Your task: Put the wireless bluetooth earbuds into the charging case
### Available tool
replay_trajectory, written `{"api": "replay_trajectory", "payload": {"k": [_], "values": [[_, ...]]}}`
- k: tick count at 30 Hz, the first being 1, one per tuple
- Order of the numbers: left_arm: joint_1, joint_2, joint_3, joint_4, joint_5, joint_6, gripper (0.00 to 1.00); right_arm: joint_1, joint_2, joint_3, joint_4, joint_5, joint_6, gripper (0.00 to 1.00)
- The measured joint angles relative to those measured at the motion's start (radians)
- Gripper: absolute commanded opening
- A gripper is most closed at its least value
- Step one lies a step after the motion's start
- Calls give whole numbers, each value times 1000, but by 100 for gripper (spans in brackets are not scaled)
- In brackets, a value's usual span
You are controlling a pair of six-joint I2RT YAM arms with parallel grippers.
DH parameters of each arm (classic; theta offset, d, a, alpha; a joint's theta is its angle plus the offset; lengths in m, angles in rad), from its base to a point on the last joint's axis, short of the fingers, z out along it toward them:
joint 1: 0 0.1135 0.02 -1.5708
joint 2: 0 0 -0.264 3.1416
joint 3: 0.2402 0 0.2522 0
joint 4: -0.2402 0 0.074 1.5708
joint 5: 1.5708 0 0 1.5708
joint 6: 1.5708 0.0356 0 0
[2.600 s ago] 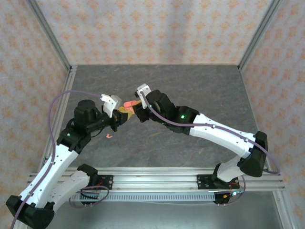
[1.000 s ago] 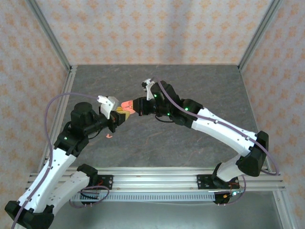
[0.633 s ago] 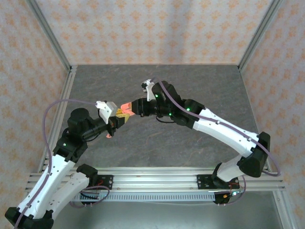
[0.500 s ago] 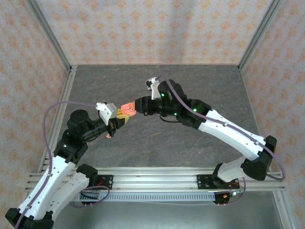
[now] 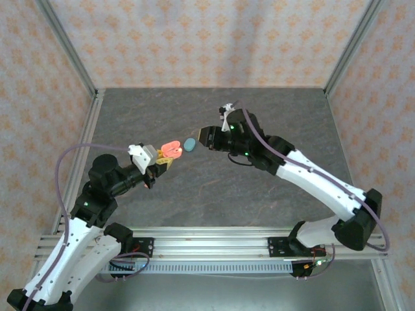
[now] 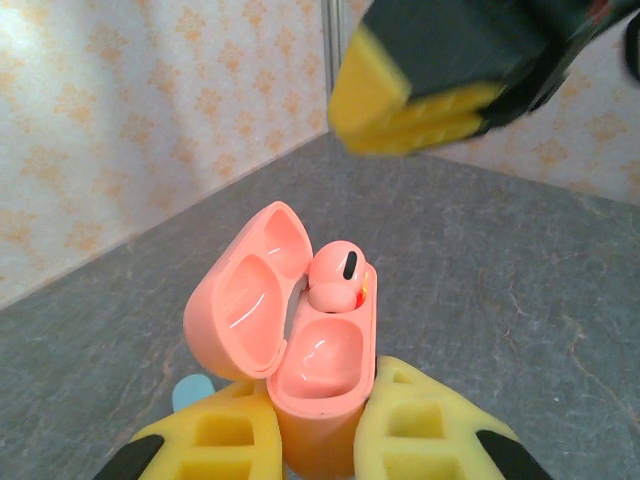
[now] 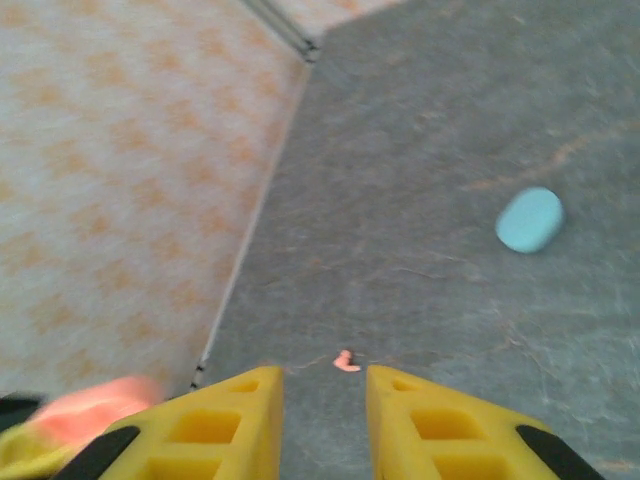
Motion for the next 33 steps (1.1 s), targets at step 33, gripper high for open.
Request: {"api": "replay_trajectory", "payload": {"k": [33], "values": [[0,-135,121,-246,-101,21,0,272,1236,1105,-436,-21,-314,48]]}}
